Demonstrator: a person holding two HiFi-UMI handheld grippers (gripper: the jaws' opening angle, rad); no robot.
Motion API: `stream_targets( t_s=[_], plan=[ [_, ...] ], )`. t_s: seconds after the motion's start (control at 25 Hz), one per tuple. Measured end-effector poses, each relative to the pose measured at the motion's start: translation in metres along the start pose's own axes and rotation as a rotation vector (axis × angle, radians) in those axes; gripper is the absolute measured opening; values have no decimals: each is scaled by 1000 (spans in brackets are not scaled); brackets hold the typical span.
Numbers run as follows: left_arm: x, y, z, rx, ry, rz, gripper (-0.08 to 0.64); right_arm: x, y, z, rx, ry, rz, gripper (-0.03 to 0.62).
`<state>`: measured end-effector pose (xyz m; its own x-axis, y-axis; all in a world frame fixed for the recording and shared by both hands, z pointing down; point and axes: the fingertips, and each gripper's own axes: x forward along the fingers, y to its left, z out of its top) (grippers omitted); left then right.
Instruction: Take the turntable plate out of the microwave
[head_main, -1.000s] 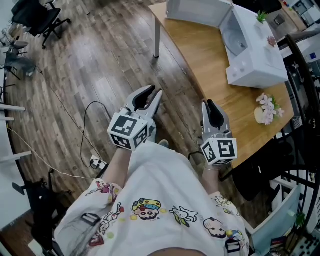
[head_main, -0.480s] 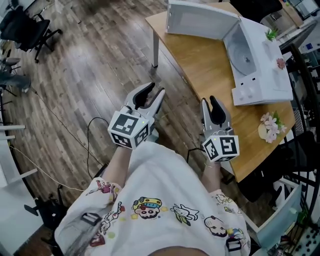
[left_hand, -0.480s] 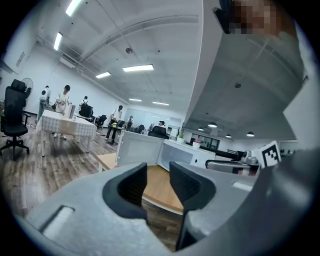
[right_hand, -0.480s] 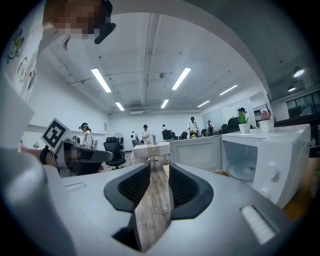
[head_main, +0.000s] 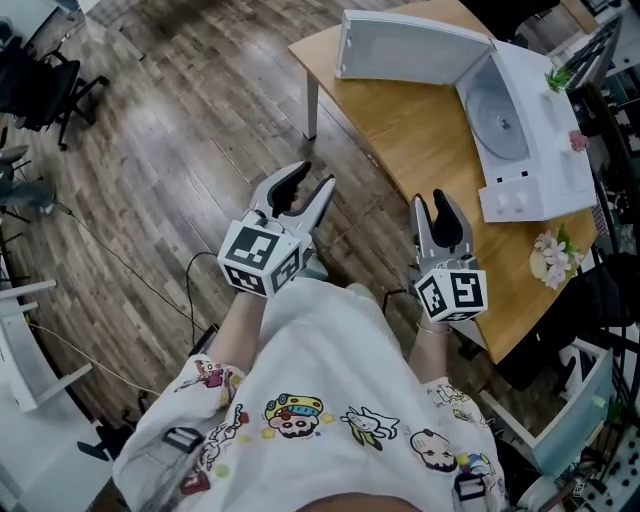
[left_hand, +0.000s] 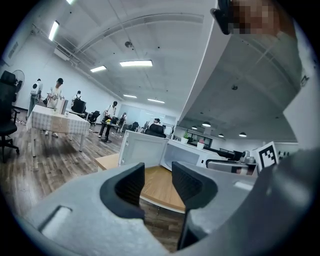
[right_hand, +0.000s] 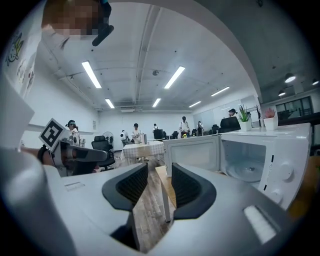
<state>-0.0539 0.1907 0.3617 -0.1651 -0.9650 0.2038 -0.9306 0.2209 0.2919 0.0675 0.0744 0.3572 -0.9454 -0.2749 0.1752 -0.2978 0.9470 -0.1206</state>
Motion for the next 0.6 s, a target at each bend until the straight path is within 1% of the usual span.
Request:
stream_targets(
  t_s=[0.12,0.32,0.48,0.6],
  plan=[
    [0,16,2,0,6,-14,170,11,2,-3,8,6,-32,147],
    [10,33,-2,-14,41,-31,178,23,-1,-12,37,33,-71,158],
    [33,42,-9,-26,74,-50,184,35,-16,-20,49,47,-102,169],
    [57,46,-8,-19,85,-71,186,48,-32,-25,61,50,-119,175]
  ],
)
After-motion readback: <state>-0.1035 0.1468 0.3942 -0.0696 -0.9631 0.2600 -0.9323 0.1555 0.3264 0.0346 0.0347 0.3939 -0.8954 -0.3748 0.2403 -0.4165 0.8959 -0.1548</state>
